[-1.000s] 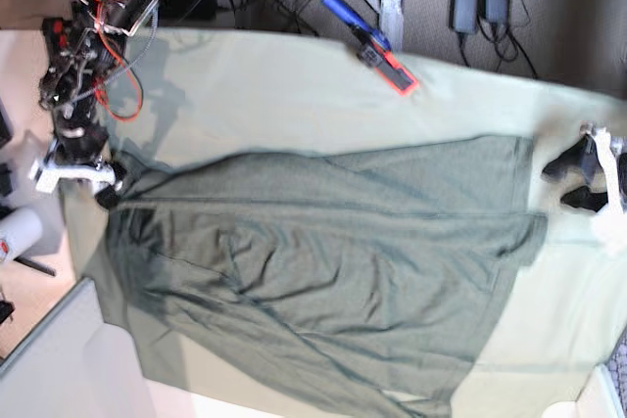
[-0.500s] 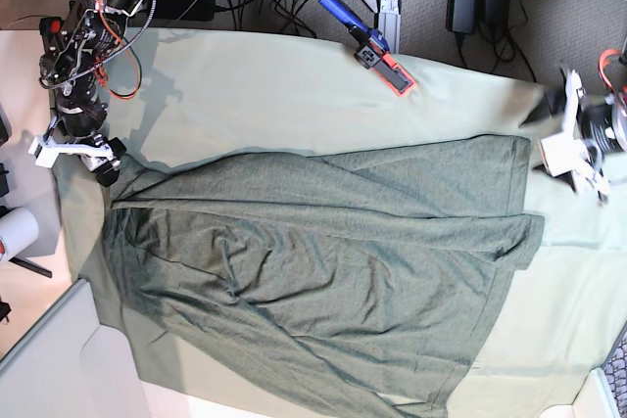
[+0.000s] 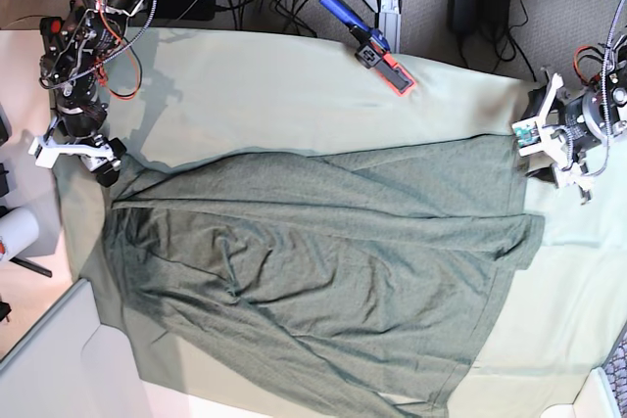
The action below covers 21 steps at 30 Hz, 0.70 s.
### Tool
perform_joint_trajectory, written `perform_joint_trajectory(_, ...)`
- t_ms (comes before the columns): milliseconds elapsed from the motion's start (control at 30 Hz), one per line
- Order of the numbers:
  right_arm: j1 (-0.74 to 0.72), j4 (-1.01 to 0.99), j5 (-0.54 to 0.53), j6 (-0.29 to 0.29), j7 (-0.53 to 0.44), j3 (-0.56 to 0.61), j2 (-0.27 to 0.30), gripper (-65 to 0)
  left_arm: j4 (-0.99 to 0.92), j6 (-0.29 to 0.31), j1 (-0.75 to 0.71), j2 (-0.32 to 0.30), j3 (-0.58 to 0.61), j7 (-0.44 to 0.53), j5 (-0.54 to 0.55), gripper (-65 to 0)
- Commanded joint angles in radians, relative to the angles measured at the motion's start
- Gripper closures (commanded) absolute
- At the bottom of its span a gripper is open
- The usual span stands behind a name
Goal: Fold the T-shirt properly
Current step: 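Release the corner with the left gripper and regrasp the shirt's side edge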
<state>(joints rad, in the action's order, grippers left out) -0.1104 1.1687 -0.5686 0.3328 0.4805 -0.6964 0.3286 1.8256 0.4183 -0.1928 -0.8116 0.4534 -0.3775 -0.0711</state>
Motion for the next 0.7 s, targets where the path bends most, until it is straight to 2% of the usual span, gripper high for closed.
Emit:
perform_joint_trajectory(0,-0.014,0.02,-0.015,0.011,-0.02,-0.005,0.018,-36.0,0.005,-0.01,0.013,-0.016,-0.007,0.034,0.001,-40.4)
perform_joint_trajectory(67,-0.014,0.02,-0.016,0.011,-0.02,-0.005,0.018,-36.0,-0.003,0.037,0.012,-0.013,-0.006,0.041,0.009,-40.4)
perform_joint_trajectory(100,-0.014,0.02,-0.016,0.011,-0.021,-0.005,0.018,-36.0,-0.005,0.043,0.012,-0.011,-0.006,0.041,0.013,-40.4)
perform_joint_trajectory(367,-0.014,0.02,-0.015,0.011,-0.02,-0.005,0.018,-36.0,-0.012,0.042,0.012,0.009,-0.006,0.054,0.022,-39.3)
perform_joint_trajectory(533,-0.013,0.02,-0.015,0.011,-0.02,-0.005,0.018,-36.0,-0.057,0.046,0.013,0.047,-0.006,0.061,0.002,-23.2)
perform_joint_trajectory(667,-0.014,0.02,-0.015,0.011,-0.02,-0.005,0.018,-36.0,-0.098,0.09,0.013,0.047,-0.006,0.097,-0.001,-12.9)
